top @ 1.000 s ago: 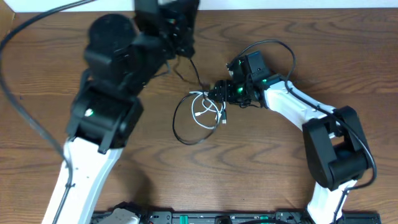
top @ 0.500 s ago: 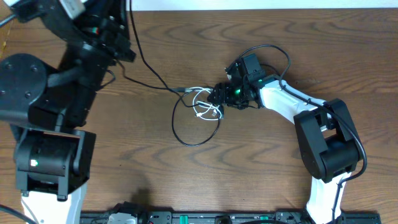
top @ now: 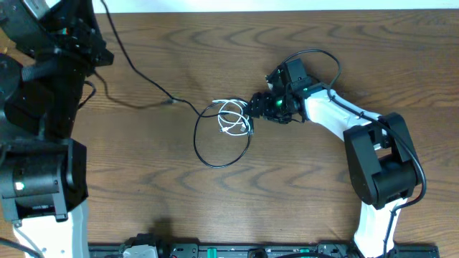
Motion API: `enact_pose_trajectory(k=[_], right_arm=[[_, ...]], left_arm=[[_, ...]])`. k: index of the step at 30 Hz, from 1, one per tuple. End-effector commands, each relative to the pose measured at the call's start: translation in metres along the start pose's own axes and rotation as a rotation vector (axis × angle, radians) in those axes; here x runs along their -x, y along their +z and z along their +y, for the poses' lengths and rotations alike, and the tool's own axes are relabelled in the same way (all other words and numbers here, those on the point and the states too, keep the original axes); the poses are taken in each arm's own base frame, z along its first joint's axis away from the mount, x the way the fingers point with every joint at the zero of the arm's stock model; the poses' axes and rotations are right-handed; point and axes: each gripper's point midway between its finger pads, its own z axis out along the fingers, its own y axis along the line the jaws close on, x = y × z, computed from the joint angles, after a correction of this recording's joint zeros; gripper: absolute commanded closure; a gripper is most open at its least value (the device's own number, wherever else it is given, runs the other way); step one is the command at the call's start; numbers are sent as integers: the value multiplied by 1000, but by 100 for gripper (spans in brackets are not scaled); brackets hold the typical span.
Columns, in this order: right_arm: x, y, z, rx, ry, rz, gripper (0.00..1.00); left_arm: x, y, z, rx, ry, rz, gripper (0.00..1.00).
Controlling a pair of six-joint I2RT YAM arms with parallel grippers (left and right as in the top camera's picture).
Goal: Untangle cables
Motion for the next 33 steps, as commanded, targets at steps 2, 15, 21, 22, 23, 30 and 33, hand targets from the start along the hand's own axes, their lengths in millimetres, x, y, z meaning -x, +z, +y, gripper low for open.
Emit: enact_pose_trajectory(k=[2,15,21,22,23,30,33], right_arm=[[-16,19,-46,-131,19,39,27],[-16,19,-47,-134,21,42,27],[-16,19,-48,-142,21,39,27],[-16,19,-48,-144,21,38,27],[-16,19,-49,-146,22,38,27],[-16,19,-49,-148,23,38,28],[-17,19,-49,-148,20,40,27]], left_arm=[[-49,5,-21,-186,47,216,92],[-181,-25,-38,-409,-233,836,93],[-161,-43,-58,-517,-241,788,92],[-156,-47,-60,-527,-241,775,93],[-152,-51,-61,-533,-239,762,93],[-122,-74,-51,-475,-197,635,93],[-110,-80,-34,-370,-163,567,93]])
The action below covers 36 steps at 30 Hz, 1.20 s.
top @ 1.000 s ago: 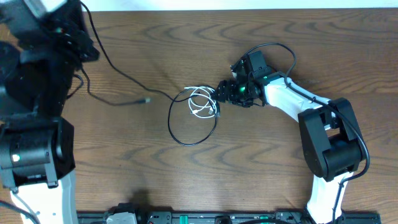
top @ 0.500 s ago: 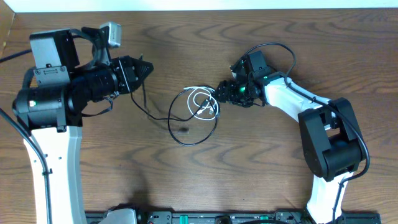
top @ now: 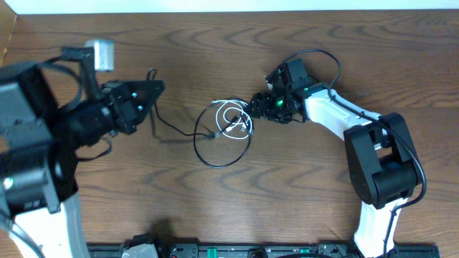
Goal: Untangle cables
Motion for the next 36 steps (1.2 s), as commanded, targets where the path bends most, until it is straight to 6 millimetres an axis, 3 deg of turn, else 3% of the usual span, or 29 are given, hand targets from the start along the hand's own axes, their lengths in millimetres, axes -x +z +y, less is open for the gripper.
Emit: enact_pose_trajectory(k=[1,5,9,14,18,21,27,30,36], right_arm=[[-17,19,-48,-150,39,38,27],[-17,20,-48,-150,35,38,28],[-17,20,-46,-143,28,38,26],[-15,11,-19,-11,-188,75,14],[-1,-26,1,-12,-327,69,7],[18,-68,29,-3,-435,17,1],[53,-146,90,48,-573,-176,1],[53,-171,124,150,-643,-239,1],[25,-193,189,498,-919,-256,1]], left_arm=[[9,-21,1,80,54,-80,93],[14,-41,14,215,65,-157,92],[17,-47,21,273,65,-179,93],[18,-43,28,273,47,-165,93],[20,-34,35,238,48,-132,93],[19,-19,31,114,114,-76,92],[17,15,18,-216,100,27,92],[16,32,12,-367,56,72,93],[13,52,-2,-558,21,133,93]])
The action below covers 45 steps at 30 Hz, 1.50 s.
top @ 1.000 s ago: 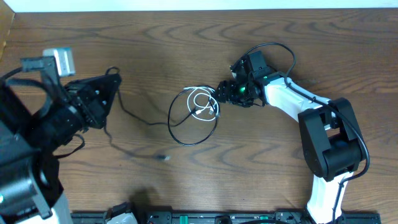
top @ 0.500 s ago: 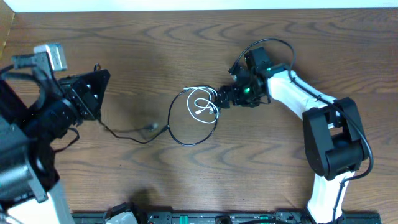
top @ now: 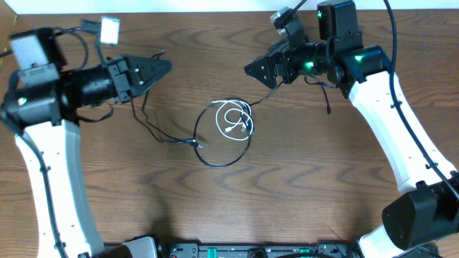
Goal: Untangle cables
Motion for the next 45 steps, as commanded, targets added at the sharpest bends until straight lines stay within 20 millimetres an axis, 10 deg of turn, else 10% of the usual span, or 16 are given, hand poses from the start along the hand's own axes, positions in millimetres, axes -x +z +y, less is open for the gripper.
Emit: enact_pose_trajectory(k=[1,16,30,35,45], right_arm=[[1,7,46,287,-138,-33,1],[36,30,125,501,-532,-223,8],[48,22,143,563,-615,-293,32],[51,23,137,538,-565,-283,99],[79,18,67,278,-184,-294,99]], left_arm=[[1,7,-32,-171,38,13,93],[-7,28,-63,-258,-63,96,92],[-29,56,-92,-352,-36,201,92],[-26,60,-85,-312,-5,188,92],[-18,69,-34,-12,14,138,62]])
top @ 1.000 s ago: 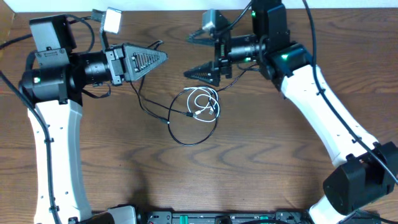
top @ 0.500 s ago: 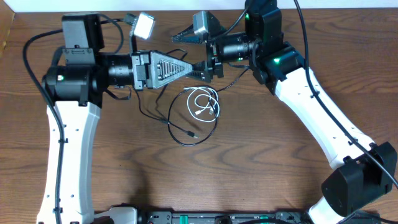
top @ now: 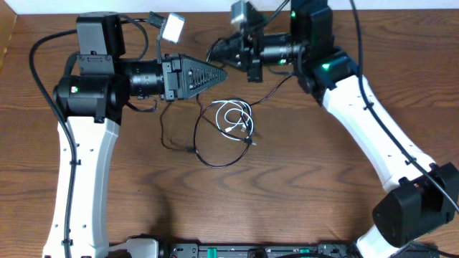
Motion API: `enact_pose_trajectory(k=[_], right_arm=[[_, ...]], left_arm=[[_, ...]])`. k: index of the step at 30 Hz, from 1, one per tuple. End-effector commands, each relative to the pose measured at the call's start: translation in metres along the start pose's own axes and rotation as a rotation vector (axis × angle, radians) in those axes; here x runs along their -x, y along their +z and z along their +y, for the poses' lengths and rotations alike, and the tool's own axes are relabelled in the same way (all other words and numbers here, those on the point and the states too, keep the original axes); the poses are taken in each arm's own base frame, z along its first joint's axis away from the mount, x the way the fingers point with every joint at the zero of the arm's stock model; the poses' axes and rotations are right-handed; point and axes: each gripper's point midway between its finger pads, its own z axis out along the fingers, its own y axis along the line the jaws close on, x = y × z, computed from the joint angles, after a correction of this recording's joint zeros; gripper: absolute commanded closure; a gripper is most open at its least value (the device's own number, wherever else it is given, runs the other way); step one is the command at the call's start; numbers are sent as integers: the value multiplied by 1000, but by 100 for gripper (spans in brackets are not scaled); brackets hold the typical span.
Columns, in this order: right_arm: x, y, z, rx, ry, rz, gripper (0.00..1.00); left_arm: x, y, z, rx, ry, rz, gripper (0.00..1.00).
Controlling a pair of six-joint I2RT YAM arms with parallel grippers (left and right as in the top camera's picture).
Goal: Untangle cables
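A black cable (top: 215, 163) lies in a loop at the table's middle, and a small white cable (top: 231, 116) sits coiled inside the loop's upper part. One black strand runs left from the loop and climbs under my left gripper (top: 221, 72), which points right above the coil with its jaws together. Another thin strand rises right from the loop towards my right arm. My right gripper (top: 214, 51) points left just behind the left one, and its jaws also look closed. Neither grip point shows clearly.
The brown wooden table (top: 323, 201) stretches all around the cables. A black rail (top: 215, 251) runs along the front edge. My left arm's column (top: 79, 179) stands at the left, and the right arm (top: 380, 143) slants across the right side.
Both grippers have moved inward and now nearly meet above the coil. The left black strand has shifted right and hangs more steeply. The loop and white coil lie where they were.
At first my right gripper sat at the coil's right edge, with a long black tail running off to the far left. Then my left gripper had that tail, drawn nearer. Later both grippers were raised apart with strands trailing. Now they are close together over the coil.
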Motion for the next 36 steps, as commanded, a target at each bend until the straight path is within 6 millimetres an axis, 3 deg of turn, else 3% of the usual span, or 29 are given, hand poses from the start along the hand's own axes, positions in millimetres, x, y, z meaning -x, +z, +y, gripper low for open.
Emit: enact_pose_trajectory(k=[1,5,8,14,17,21,25,30,36], right_arm=[[10,-14,-35,-152,163,-53,99],[50,-44,-59,-262,212,-192,99],[79,-80,-83,-388,250,-289,99],[129,-175,-113,-543,299,-457,99],[136,-221,-126,-614,335,-515,99],[116,-294,-157,-818,412,-561,99],[70,-381,-188,-1226,439,-530,99],[42,-451,-192,-1551,387,-459,99],[26,-534,-178,-1887,361,-484,99]], left_arm=[[8,-6,15,151,33,-39,59],[11,-10,36,274,26,-58,53],[10,-14,47,341,12,-63,49],[11,-32,69,460,-26,-88,43],[10,-41,79,511,-49,-99,42],[7,-48,88,569,-70,-100,37],[6,-51,92,596,-76,-100,36],[4,-52,99,622,-87,-96,35],[3,-52,99,622,-89,-95,35]])
